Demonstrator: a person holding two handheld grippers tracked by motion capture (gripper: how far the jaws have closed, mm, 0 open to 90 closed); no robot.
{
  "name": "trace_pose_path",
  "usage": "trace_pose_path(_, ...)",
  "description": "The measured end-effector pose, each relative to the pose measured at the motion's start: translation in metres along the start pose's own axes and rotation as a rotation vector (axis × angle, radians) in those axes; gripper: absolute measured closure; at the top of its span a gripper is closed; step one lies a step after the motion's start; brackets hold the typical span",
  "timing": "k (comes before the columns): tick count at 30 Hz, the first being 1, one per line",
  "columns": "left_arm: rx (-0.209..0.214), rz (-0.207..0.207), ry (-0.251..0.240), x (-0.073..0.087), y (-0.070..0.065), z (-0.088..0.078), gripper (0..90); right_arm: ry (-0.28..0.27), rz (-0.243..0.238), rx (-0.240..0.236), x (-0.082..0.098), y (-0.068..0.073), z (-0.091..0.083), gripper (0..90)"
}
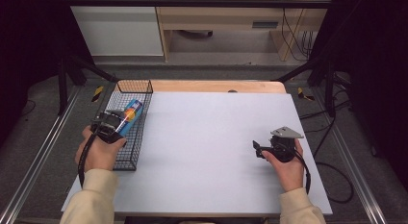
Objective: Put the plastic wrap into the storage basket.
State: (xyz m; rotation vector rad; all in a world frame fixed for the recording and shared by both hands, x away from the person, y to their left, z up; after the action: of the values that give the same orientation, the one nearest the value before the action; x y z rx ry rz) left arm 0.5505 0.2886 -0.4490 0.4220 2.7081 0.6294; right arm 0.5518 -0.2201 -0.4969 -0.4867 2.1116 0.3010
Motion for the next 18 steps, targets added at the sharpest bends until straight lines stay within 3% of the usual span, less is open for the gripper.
trace_pose_path(12,0.007,0.032,0.045,-0.0020,-0.0039,0.0024,31.2,0.003,0.001,-0.005,0.0005,0.0001,0.0005,8.2)
trace_pose_path(18,-0.005,0.040,0.040,-0.0023,-0.0046,0.0027,31.0,0.006,-0.004,-0.005,0.0009,0.0007,0.0014,8.2)
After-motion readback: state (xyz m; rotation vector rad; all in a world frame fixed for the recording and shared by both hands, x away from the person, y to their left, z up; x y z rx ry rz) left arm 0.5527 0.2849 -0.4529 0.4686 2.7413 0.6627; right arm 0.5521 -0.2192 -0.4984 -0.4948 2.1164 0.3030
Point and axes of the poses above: each handheld gripper's, and its own axes: z roughly forward along the jaws, x roughly out of its underside, y roughly to its left, the point moved 8 cm from there along z, roughly forward along the jaws, and after that the axes turned 7 degrees about -x, right-handed, at the moved point
